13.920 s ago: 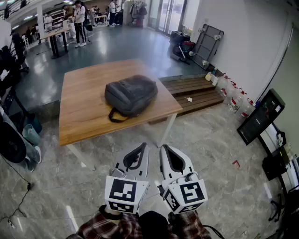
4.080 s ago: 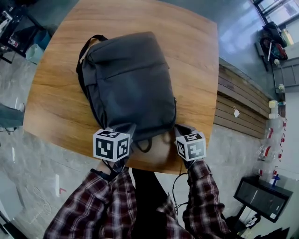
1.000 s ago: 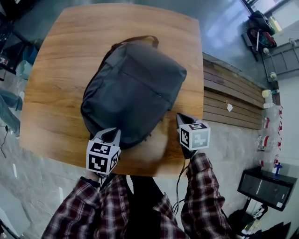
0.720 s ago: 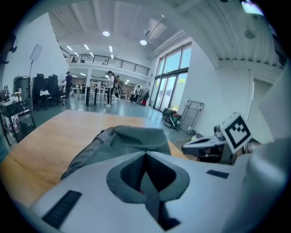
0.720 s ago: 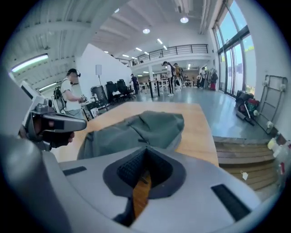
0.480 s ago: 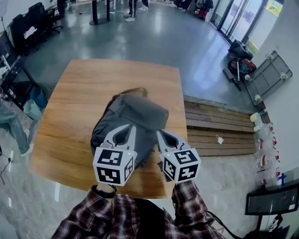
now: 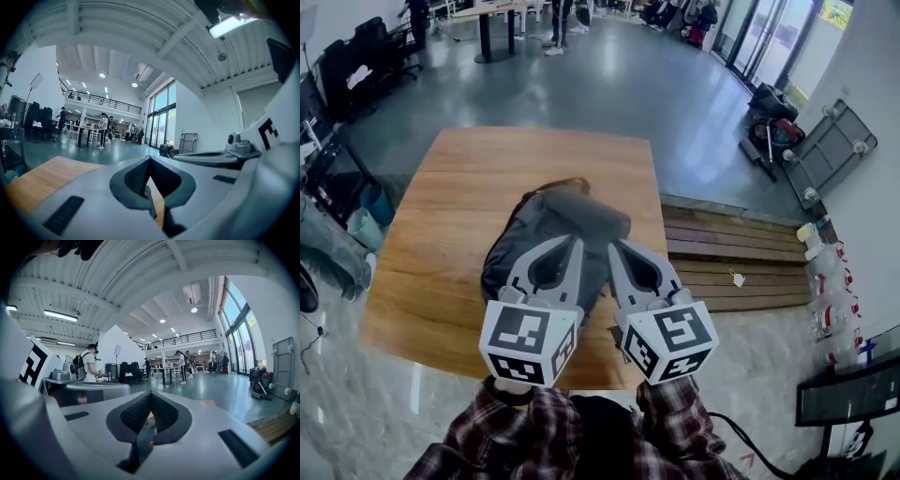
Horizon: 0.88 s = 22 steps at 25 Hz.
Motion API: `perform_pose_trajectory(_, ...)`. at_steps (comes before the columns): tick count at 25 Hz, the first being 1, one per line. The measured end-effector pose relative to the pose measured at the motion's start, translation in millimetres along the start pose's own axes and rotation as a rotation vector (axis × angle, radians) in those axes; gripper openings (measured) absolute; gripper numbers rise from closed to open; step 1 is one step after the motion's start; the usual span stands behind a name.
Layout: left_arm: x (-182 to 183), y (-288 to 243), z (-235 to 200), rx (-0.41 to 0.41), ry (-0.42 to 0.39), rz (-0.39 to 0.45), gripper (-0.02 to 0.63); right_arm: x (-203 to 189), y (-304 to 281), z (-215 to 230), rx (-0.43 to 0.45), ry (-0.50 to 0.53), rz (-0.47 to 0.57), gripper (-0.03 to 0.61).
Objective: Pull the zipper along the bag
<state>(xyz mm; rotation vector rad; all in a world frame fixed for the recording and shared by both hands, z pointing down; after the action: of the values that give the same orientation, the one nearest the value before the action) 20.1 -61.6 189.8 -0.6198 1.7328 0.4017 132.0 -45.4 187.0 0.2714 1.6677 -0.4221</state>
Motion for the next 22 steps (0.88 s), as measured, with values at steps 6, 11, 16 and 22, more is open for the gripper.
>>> perform_pose_trajectory(6, -11, 2, 4, -0.009, 0.002, -0.009, 0.008, -5, 5, -4, -0.020, 0.010, -0.019, 0.006)
perform_pose_trajectory(11, -14, 5, 1, -0.013, 0.007, -0.015, 0.008, -6, 3, -13, -0.013, 0.023, -0.039, 0.006)
perform_pose_trajectory(16, -16, 4, 3, -0.020, -0.003, -0.028, 0.008, -11, 1, -14, -0.009, 0.012, -0.051, 0.006)
perform_pose_trajectory(22, -15, 3, -3, -0.021, -0.005, -0.032, 0.008, -13, -3, -17, -0.007, 0.013, -0.057, 0.006)
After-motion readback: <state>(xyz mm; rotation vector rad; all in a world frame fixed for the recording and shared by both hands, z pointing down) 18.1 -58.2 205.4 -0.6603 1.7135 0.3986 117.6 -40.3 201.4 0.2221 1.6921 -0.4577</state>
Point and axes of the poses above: the fingertips, and each gripper's own axes: y backward along the fingers, z to its right, x out of its top, the point moved 6 cm from there along y, backward along the fingers, and after that the axes turned 7 degrees about y, right-handed, at the moved point
